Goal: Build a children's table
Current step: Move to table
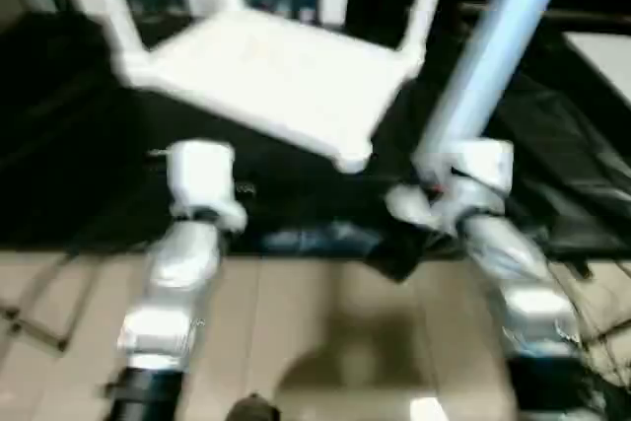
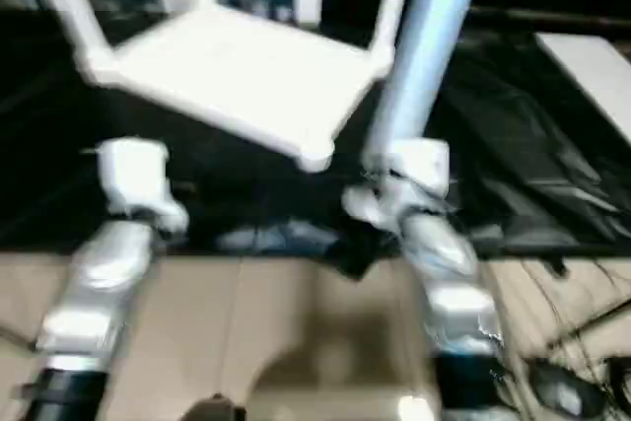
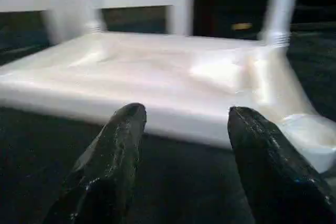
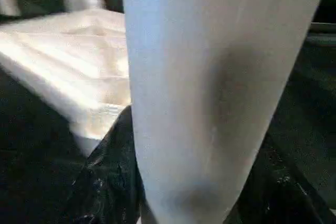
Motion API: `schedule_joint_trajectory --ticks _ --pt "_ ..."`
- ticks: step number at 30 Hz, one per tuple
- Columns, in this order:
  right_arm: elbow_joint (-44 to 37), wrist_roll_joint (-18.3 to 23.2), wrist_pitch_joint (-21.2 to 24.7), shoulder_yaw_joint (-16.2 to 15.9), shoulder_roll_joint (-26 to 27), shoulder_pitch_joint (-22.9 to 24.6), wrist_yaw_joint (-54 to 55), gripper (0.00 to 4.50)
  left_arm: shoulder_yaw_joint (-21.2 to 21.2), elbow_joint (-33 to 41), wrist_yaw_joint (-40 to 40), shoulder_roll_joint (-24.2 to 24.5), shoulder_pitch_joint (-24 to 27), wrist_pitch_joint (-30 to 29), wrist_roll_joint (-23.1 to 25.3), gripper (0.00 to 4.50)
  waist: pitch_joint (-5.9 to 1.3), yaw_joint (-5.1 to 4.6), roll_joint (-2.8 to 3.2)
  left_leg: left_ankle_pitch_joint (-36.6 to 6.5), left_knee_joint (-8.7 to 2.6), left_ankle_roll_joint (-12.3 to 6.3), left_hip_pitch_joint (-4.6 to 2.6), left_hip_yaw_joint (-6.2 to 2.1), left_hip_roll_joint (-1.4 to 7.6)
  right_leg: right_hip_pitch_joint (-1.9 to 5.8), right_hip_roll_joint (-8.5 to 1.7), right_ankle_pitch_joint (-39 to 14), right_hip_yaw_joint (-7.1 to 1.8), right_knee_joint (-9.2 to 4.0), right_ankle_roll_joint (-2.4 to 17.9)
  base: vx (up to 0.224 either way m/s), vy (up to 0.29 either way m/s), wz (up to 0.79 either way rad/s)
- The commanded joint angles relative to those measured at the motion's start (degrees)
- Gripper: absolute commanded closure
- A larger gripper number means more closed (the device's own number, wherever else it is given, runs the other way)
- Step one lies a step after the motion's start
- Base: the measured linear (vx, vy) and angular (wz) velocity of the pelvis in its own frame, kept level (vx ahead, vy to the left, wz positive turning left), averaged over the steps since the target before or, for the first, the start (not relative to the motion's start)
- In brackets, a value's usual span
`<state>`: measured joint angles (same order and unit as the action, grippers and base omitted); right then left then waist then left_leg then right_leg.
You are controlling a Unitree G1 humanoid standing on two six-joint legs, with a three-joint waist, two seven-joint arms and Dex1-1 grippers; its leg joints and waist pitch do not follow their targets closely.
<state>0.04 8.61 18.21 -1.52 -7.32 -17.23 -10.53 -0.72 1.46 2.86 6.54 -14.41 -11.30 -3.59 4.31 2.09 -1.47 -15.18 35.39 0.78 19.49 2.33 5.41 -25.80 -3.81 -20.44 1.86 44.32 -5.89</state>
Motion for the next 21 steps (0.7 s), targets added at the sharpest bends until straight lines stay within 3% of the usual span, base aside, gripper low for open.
schedule_joint_trajectory --ticks 1,2,3,4,5,6,7,8,9,10,11,12,13,14,15,16,17,18,19,20,21 --pt "-2.5 1.1 1.9 0.1 -1.0 0.4 -2.1 2.69 0.5 0.0 -0.5 -0.7 -0.4 -0.2 0.6 1.64 -2.78 0.0 -2.13 18.6 -3.68 -24.38 0.85 -1.72 -0.78 3.67 -0.41 20.5 -2.05 -8.65 1.2 0.0 0.0 0.0" --pt "-2.9 1.0 1.9 -0.9 -1.3 0.3 -3.2 2.69 0.1 -0.1 -0.7 -0.7 -0.5 0.0 0.6 1.64 -2.67 -0.24 -3.0 8.3 -3.2 -20.88 3.12 0.1 -3.88 7.29 -1.63 17.6 -3.58 -11.18 -1.8 0.0 0.0 0.0" --pt "-3.4 0.1 1.5 -2.9 -2.0 0.3 -5.0 2.69 -0.4 0.2 -1.1 -0.6 -0.3 -0.3 0.7 1.64 -4.3 0.55 -3.71 -4.1 7.45 -11.71 6.18 1.14 -1.93 13.26 -12.25 1.9 -4.45 -14.84 -8.2 0.133 -0.089 0.33" --pt "-3.5 0.4 1.3 -3.3 -1.8 0.4 -5.7 2.69 -0.6 0.5 -1.2 -0.4 0.0 -0.4 0.6 1.64 -5.06 0.12 -3.88 -2.7 7.52 -8.77 6.61 1.6 -1.77 14.11 -11.57 4.9 -3.43 -14.35 -7.9 0.183 -0.112 0.42" --pt "-3.6 0.8 1.2 -3.4 -1.7 0.4 -6.2 2.69 -0.7 0.7 -1.2 -0.3 0.1 -0.5 0.6 1.64 -3.18 -0.51 -3.66 -0.8 7.6 -5.78 7.0 1.6 0.06 12.84 -13.11 7.1 -0.67 -15.6 -5.8 0.183 -0.112 0.42" --pt "-3.6 1.3 0.6 -3.0 -1.1 0.3 -6.5 2.69 -0.7 1.0 -1.2 -0.2 0.4 -0.5 0.7 1.64 -2.98 -0.38 -3.12 0.4 7.11 -4.48 6.1 1.72 1.0 12.52 -13.91 3.7 0.67 -16.98 -2.7 0.196 -0.093 0.54" --pt "-3.6 2.3 0.8 -2.4 -0.5 0.3 -6.5 2.69 -0.8 1.2 -1.2 -0.1 0.6 -0.6 0.7 1.64 -2.61 -0.75 0.36 2.4 2.24 -3.22 3.49 1.52 4.7 12.28 -12.12 -9.7 0.19 -18.53 8.1 0.158 -0.022 0.44" --pt "-3.6 3.2 1.1 -1.8 0.0 0.2 -6.6 2.69 -0.8 1.4 -1.1 0.1 0.7 -0.6 0.7 1.64 -1.89 -0.81 0.36 2.1 -0.08 -3.23 2.94 1.7 6.1 12.65 -9.91 -12.2 1.84 -18.29 11.4 0.158 -0.022 0.44" --pt "-3.7 4.4 1.3 -1.3 0.5 0.2 -6.6 2.69 -0.9 1.7 -0.9 0.3 1.0 -0.8 0.7 1.64 -1.7 -1.15 1.36 2.7 -2.82 -2.94 2.09 1.94 6.87 13.66 -6.69 -12.3 4.32 -17.67 12.7 0.18 0.035 0.06" --pt "-4.0 4.5 0.9 -1.4 0.2 0.1 -6.9 2.69 -1.0 2.1 -0.8 0.6 1.2 -1.6 0.9 1.64 -2.33 -2.7 3.68 -1.1 -5.96 -8.22 -4.16 -2.2 9.13 7.79 0.64 -7.5 6.35 -8.98 10.9 0.235 0.045 0.0" --pt "-4.0 4.4 0.8 -1.5 0.1 0.1 -6.9 2.69 -1.0 2.1 -0.8 0.6 1.1 -1.6 0.9 1.64 -4.16 -3.52 2.27 0.8 -4.54 -15.19 -10.06 -5.79 12.0 1.9 0.54 -5.5 3.97 -3.74 8.0 0.235 0.045 0.0" --pt "-4.1 3.9 0.2 -1.8 -0.7 0.1 -7.6 2.69 -1.1 1.7 -0.2 1.0 0.8 -1.4 0.8 1.64 -3.81 -2.06 2.75 9.3 -2.91 -16.26 -9.14 -4.24 10.11 -0.54 0.57 -1.5 3.13 -1.74 3.8 0.218 0.048 0.18" --pt "-4.2 3.9 0.0 -1.9 -1.0 0.3 -7.8 2.69 -1.1 1.6 -0.1 1.0 0.8 -1.2 0.8 1.64 -3.76 -2.09 2.42 13.9 -3.11 -16.44 -8.4 -3.39 9.59 -1.06 0.62 0.7 2.97 -1.22 2.1 0.177 0.045 0.09" --pt "-3.5 3.6 -0.8 -1.3 -0.6 0.5 -6.9 2.69 -1.2 0.8 0.2 0.9 0.4 -1.0 0.4 1.64 -3.92 -1.83 1.48 18.7 -3.92 -16.63 -7.42 -1.33 8.85 -1.54 0.56 5.3 2.83 -1.24 0.8 0.177 0.045 0.09" --pt "-3.4 3.7 -0.7 -1.0 -0.5 0.6 -6.7 2.69 -1.2 0.7 0.3 0.9 0.4 -1.1 0.2 1.64 -3.69 -1.97 0.19 22.6 -4.21 -18.76 -6.85 -0.02 8.09 -2.47 -0.25 10.9 2.09 -2.69 1.8 0.148 0.013 0.01" --pt "-3.3 3.6 -0.7 -0.9 -0.4 0.6 -6.5 2.69 -1.1 0.7 0.4 0.8 0.3 -1.1 0.2 1.64 -3.69 -2.23 -0.77 21.6 -3.96 -19.44 -6.76 0.74 7.09 -2.29 -1.25 14.4 1.09 -5.19 4.0 0.148 -0.036 -0.03" --pt "-3.3 3.5 -0.8 -0.7 -0.4 0.5 -6.3 2.69 -0.9 0.6 0.6 0.8 0.2 -1.0 0.2 1.64 -3.3 -1.81 -3.29 9.6 -3.59 -16.84 -4.73 4.26 3.04 1.08 -2.86 17.4 -1.05 -10.71 8.1 0.148 -0.036 -0.03" --pt "-3.5 3.3 -0.6 -0.5 -0.2 0.5 -6.5 2.69 -0.4 0.6 0.8 0.8 0.1 -1.0 0.2 1.64 -3.37 0.38 -5.94 -4.7 1.46 -11.96 -1.01 5.65 -1.42 7.25 -7.12 -2.0 -7.6 -16.16 8.9 0.141 -0.097 0.09" --pt "-3.6 3.2 -0.6 -0.4 -0.2 0.5 -6.6 2.69 -0.1 0.4 0.8 0.7 -0.1 -0.9 0.3 1.64 -3.37 0.38 -5.94 -4.7 1.46 -11.96 -1.01 5.65 -1.42 7.25 -7.12 -2.0 -7.6 -16.16 8.9 0.155 -0.091 0.07" --pt "-3.7 3.1 -0.7 -0.3 -0.1 0.5 -6.7 2.69 0.1 0.2 0.8 0.7 -0.3 -0.8 0.4 1.64 -4.24 0.94 -4.71 -4.2 5.05 -7.68 1.23 3.55 -0.8 11.55 -10.74 -9.6 -9.87 -15.7 16.5 0.155 -0.091 0.07" --pt "-3.7 3.2 -0.7 -0.2 0.0 0.6 -6.8 2.69 0.2 -0.1 0.9 0.6 -0.5 -0.8 0.4 1.64 -3.17 1.31 -2.67 -0.5 7.1 -0.74 4.05 1.48 1.41 12.74 -11.94 -6.6 -9.22 -15.37 26.1 0.162 -0.023 -0.14"
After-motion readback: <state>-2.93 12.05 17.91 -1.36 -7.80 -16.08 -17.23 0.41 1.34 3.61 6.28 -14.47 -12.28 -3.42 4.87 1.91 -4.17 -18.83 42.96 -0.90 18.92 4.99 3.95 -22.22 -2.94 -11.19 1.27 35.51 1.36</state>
